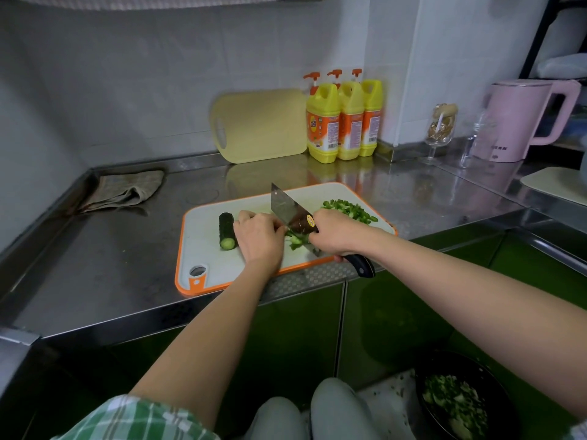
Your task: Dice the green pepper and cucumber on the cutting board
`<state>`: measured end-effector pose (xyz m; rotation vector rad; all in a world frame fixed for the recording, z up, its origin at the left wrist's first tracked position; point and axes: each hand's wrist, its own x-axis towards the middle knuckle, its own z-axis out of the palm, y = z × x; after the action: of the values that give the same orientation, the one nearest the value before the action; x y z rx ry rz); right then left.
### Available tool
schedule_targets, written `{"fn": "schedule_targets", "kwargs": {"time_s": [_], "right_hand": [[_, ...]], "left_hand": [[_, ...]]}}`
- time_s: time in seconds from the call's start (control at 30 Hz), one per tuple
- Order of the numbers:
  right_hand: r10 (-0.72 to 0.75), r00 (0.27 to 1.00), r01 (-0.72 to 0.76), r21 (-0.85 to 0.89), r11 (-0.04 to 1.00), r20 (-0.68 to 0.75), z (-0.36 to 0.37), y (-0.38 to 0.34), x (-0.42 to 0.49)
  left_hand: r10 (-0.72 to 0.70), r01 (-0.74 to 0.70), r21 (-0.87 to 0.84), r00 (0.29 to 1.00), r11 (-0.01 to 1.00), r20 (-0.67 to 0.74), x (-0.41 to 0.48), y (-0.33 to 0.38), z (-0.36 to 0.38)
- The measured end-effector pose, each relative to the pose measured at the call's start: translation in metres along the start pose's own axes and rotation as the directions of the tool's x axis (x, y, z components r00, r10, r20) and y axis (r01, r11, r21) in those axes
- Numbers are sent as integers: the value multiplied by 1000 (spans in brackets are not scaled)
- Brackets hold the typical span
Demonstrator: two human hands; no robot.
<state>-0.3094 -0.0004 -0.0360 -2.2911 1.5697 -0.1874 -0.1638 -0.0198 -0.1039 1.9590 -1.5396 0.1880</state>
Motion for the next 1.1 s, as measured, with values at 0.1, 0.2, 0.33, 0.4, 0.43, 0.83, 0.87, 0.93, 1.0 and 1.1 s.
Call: {"fn": "schedule_targets", "kwargs": {"time_s": [0.1,0.2,0.33,0.4,0.43,0.83,0.87,0.93,1.0,1.1], "right_hand": [[8,1000,-8,-7,1000,7,-2,-1,4],[22,999,-21,-37,999,33,-1,-3,12],[40,998,-39,-40,998,38,2,-6,19],[51,998,-49,-34,998,31,3,-6,21],[55,998,-55,-23,998,21,3,-6,23],[39,983,2,222,975,-181,12,10,23],[39,978,13,248,969,-204,8,10,21],[36,973,36,306,951,-229,-3,12,17],[58,968,32,352,935,-243,-12,18,15],[91,966,7,379,925,-240,-17,30,11]], "left_hand": [[7,-7,-9,1000,1000,5,1,0,1],[13,-13,-40,1000,999,6,1,-2,2],[9,-8,-109,1000,994,10,2,-4,4],[13,-9,-138,1000,990,27,3,-4,7],[9,-5,-148,999,989,31,4,-4,8],[-21,10,-182,998,983,-61,2,-12,-8],[-19,10,-186,999,982,-47,3,-13,-8],[-2,0,-165,1000,986,-8,2,-14,-9],[36,-32,-131,999,991,28,1,-13,-10],[115,-101,-117,987,988,112,-3,-10,-17]]}}
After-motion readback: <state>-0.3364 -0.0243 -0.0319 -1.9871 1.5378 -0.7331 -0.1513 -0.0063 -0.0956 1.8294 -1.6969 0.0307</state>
